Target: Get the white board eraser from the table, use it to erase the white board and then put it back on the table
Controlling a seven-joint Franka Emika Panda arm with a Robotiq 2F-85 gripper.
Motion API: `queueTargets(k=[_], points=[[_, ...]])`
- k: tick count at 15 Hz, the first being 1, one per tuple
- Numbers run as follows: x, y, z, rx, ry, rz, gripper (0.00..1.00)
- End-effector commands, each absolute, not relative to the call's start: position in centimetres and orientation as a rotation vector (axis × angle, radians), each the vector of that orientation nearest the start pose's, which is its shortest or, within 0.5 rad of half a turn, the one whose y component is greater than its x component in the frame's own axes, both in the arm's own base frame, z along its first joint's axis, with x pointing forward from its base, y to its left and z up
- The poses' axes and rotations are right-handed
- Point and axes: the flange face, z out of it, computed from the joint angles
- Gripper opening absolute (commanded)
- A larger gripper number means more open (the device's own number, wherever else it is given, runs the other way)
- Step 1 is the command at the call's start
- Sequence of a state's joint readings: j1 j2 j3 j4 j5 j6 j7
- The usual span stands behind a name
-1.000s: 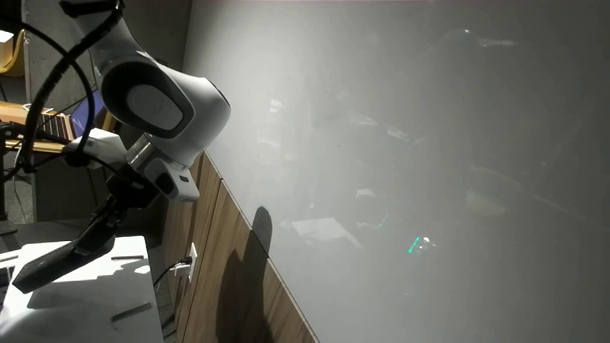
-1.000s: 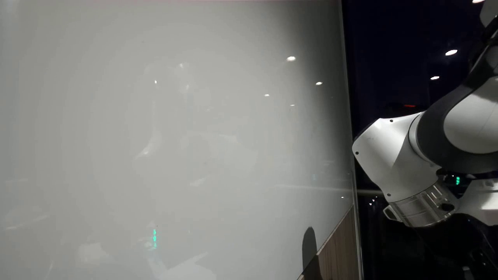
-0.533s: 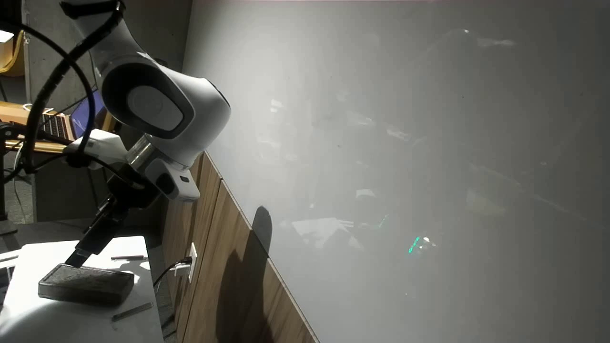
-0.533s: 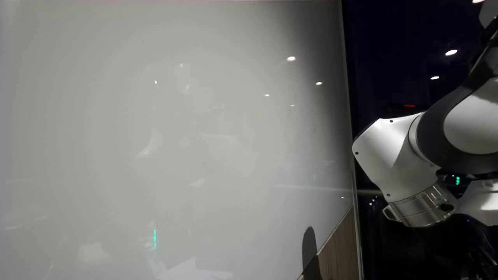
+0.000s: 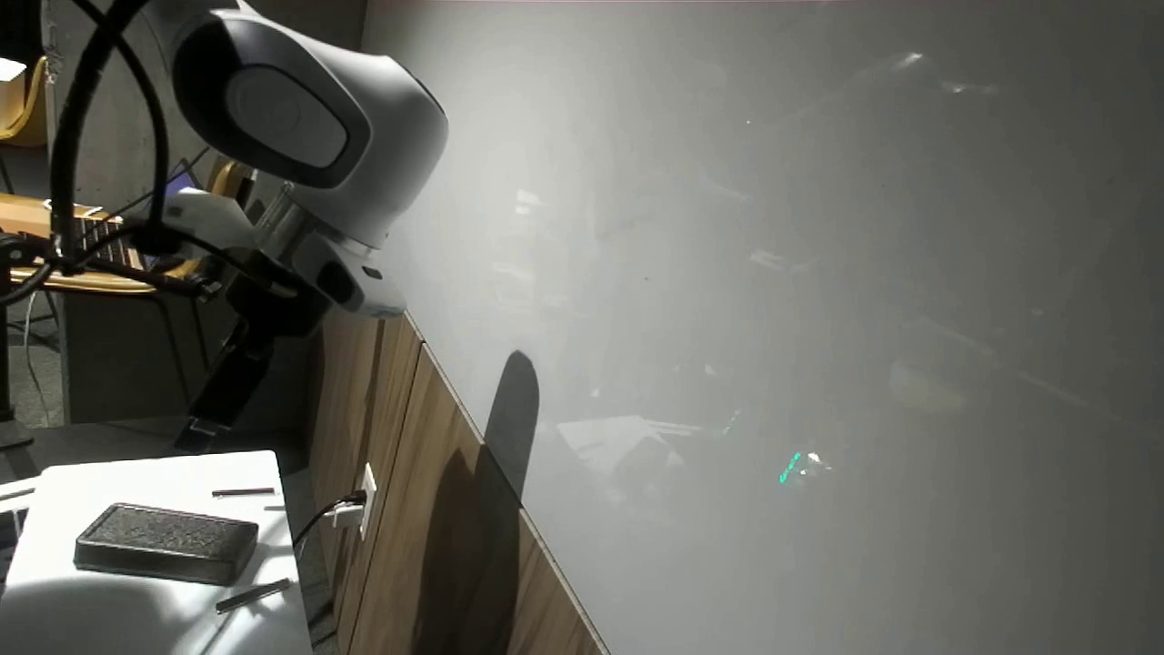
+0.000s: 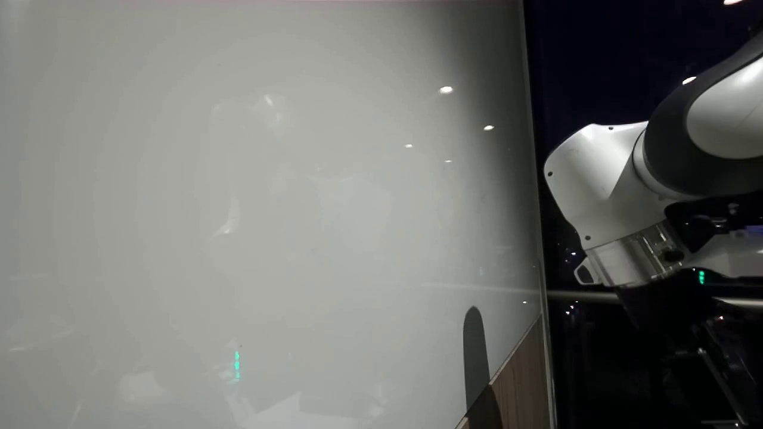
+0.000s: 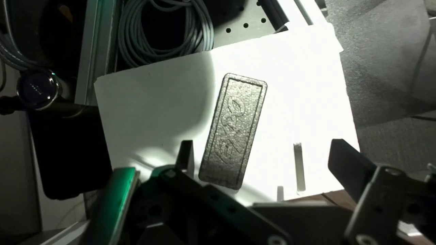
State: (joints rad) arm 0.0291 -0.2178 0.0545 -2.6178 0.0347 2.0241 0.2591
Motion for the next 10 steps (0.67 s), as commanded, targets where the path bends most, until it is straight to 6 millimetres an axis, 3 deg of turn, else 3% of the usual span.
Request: queueTargets(k=[1, 5, 10], points=[[36.5, 1.9, 34.5, -3.031, 0.337, 0.438, 1.0], [36.7, 1.2, 39.3, -2.993, 0.33, 0.227, 1.0], [36.4, 2.0, 44.1, -3.045, 0.24, 0.018, 1.0]])
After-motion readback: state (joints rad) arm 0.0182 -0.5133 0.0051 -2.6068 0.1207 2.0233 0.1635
